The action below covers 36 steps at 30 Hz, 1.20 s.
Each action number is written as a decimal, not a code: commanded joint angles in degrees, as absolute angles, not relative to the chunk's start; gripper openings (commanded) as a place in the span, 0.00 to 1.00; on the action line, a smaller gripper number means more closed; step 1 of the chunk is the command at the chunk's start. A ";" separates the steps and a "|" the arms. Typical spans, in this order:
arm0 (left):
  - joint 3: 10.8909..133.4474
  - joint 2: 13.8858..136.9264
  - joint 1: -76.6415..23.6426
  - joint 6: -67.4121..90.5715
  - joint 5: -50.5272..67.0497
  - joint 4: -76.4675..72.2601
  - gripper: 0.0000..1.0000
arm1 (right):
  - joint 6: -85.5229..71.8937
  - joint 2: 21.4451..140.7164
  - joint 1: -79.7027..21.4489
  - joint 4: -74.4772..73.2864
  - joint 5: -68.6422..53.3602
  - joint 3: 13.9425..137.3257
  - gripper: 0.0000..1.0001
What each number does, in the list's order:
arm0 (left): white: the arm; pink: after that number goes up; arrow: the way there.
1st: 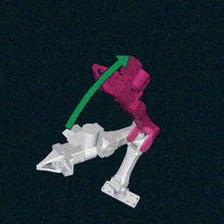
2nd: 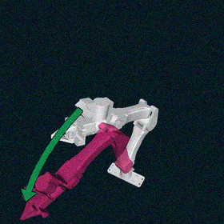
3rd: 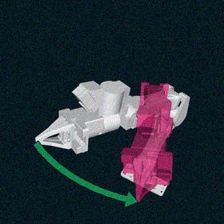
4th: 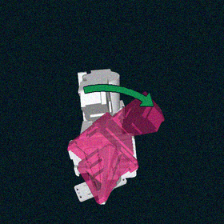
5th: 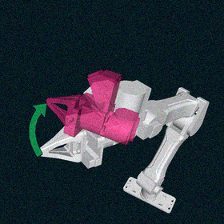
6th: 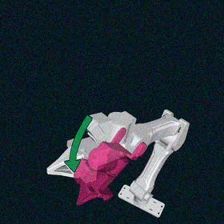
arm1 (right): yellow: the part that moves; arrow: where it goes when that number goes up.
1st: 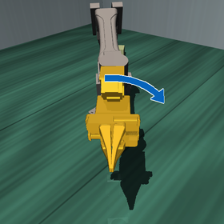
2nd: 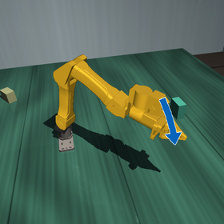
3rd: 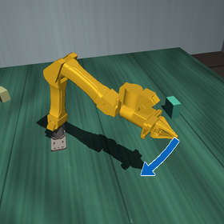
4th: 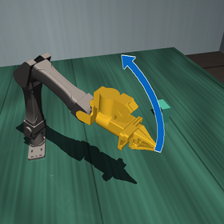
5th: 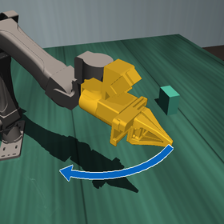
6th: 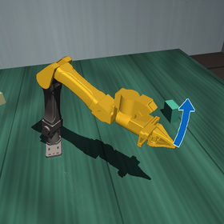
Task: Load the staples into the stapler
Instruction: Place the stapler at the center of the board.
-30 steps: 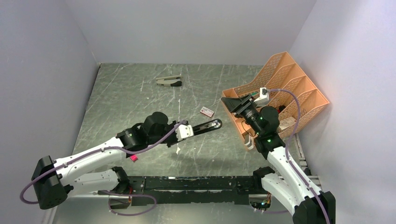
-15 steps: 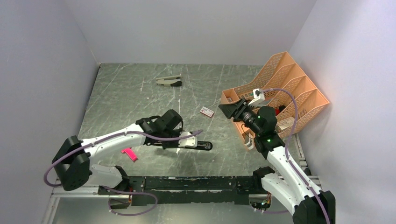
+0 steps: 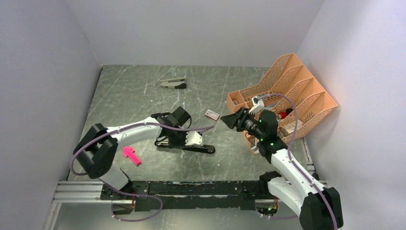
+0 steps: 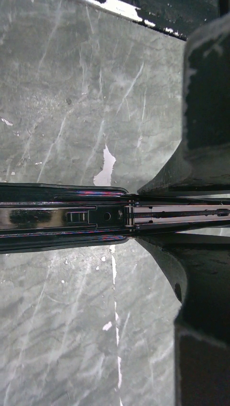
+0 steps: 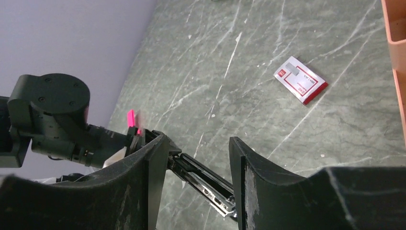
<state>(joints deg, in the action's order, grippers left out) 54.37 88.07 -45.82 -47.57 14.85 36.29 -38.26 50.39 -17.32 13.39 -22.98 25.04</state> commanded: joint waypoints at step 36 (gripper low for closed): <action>54.30 74.05 -42.96 -36.98 18.53 22.74 0.44 | -21.94 56.54 -22.00 16.55 -28.23 25.06 0.59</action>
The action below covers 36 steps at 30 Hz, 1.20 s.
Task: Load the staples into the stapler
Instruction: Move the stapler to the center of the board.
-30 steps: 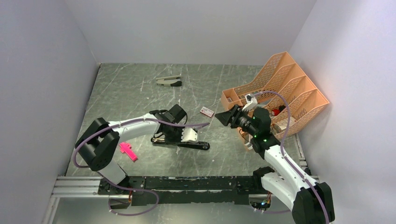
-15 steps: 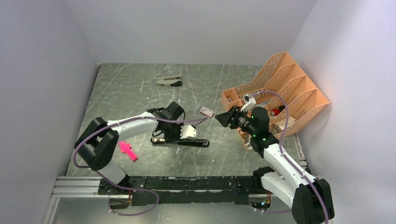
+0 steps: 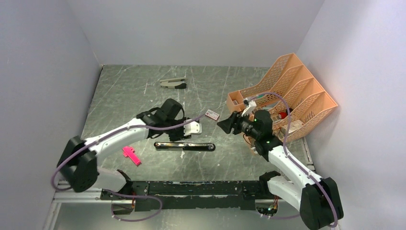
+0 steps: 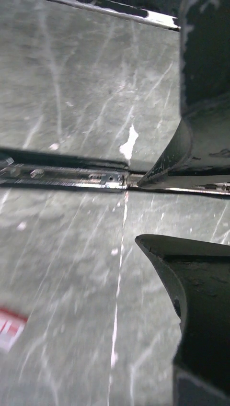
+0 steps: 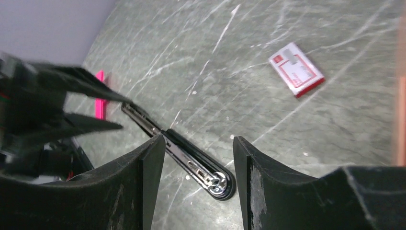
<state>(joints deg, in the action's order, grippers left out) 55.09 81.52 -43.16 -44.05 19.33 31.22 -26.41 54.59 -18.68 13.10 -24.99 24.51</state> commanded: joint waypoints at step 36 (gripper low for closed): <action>45.81 45.50 -42.37 -0.55 -38.27 5.34 0.70 | 13.17 95.76 -52.24 -6.51 -11.50 50.40 0.49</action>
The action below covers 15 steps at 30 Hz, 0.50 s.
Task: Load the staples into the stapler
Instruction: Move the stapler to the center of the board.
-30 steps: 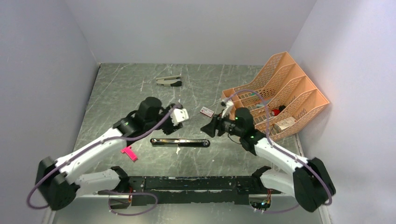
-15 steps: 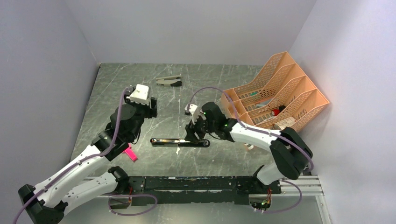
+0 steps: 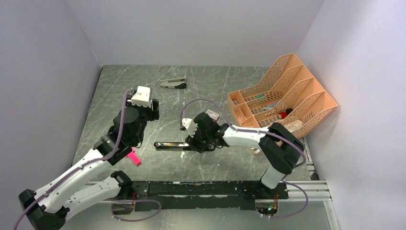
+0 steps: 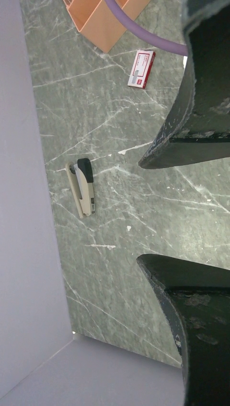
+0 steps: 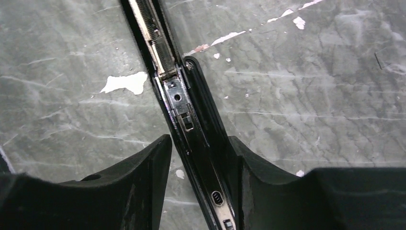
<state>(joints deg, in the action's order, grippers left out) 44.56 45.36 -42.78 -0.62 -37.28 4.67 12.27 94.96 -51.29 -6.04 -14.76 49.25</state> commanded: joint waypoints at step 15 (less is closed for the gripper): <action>46.18 41.69 -42.20 3.37 -46.03 7.21 0.70 | 0.30 105.56 -56.26 1.16 -5.76 60.69 0.04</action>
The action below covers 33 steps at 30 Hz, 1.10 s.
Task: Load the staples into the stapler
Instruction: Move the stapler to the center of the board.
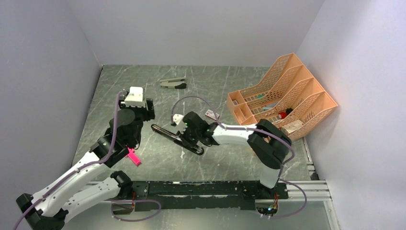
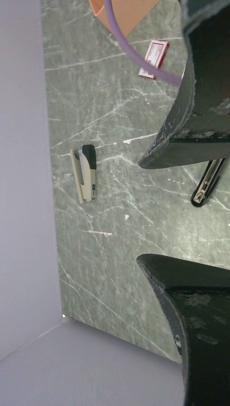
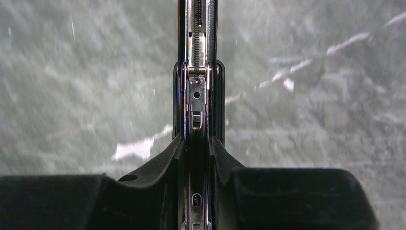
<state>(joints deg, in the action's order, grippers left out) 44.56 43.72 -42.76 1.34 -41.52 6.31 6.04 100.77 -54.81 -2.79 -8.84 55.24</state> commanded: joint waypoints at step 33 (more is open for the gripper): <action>44.84 37.26 -30.49 4.91 -32.66 6.96 0.70 | 0.24 111.83 -54.32 7.07 -5.06 77.31 0.58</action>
